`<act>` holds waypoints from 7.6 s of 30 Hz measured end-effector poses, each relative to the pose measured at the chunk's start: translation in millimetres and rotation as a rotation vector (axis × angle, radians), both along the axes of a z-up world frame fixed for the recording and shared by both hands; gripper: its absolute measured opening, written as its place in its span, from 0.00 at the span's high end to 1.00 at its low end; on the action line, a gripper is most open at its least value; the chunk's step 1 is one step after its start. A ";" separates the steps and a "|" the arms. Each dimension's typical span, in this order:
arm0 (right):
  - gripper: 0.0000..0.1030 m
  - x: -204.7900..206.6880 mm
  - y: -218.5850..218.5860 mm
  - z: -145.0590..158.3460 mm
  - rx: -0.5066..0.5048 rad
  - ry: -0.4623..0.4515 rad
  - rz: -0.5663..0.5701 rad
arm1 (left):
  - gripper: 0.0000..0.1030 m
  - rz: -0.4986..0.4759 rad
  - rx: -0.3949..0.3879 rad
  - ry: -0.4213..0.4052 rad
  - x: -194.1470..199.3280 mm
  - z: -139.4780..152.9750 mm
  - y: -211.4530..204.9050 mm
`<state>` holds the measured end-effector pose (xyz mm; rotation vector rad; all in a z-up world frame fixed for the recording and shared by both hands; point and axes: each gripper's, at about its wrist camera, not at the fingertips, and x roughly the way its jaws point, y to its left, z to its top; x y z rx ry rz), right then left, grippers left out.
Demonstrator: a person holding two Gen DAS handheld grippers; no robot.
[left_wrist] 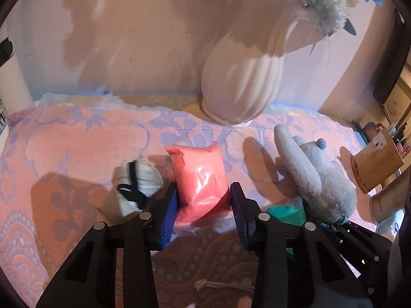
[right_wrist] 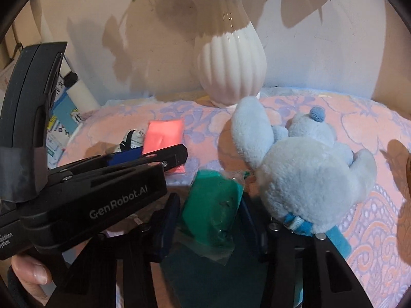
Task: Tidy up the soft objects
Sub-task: 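Grasp the pink clay pack with the left tool while the right tool grasps the green clay pack, then carry the pink and green clay packs to the glass bowl and release both, then return both tools to the remaining soft items, then grasp the white wrapped bundle with the left tool while the right tool grasps the light-blue plush, then carry the white bundle and light-blue plush to the glass bowl and release both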
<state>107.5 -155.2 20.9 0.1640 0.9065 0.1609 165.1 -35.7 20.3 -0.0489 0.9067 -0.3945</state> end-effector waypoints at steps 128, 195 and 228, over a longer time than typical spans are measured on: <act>0.39 -115.3 -114.4 81.0 0.035 0.042 -0.073 | 0.22 0.197 -0.006 -0.060 -110.1 94.5 62.3; 0.40 -240.7 -148.7 185.1 0.093 -0.274 -0.162 | 0.79 -0.141 -0.182 -0.354 -242.3 165.0 -99.4; 0.59 -266.9 -458.0 80.3 0.247 -0.389 -0.547 | 0.78 -0.555 -0.053 -0.270 -259.8 119.7 -425.2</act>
